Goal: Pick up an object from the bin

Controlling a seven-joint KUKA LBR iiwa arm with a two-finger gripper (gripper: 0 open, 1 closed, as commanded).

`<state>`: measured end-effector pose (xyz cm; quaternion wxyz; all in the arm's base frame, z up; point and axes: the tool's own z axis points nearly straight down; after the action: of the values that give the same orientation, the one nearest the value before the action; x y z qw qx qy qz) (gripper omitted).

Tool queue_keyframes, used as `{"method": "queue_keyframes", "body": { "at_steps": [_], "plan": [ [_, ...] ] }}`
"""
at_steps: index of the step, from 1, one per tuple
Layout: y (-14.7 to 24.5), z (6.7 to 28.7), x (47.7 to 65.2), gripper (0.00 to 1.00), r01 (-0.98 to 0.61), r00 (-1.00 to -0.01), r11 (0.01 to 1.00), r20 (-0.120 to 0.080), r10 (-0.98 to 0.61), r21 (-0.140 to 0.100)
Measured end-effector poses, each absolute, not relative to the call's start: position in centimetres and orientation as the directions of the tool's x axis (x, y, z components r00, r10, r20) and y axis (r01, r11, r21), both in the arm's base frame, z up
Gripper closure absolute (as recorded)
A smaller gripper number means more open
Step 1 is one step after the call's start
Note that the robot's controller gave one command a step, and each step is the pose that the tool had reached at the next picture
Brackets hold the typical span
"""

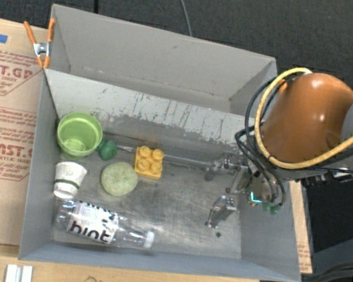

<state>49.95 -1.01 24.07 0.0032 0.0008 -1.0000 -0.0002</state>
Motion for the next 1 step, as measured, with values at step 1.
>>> {"method": "queue_keyframes", "body": {
  "at_steps": [1],
  "plan": [
    [-1.02,24.45,50.11,0.0,-0.001,-1.0,1.0,-0.002,-0.001,0.0]
  ]
}}
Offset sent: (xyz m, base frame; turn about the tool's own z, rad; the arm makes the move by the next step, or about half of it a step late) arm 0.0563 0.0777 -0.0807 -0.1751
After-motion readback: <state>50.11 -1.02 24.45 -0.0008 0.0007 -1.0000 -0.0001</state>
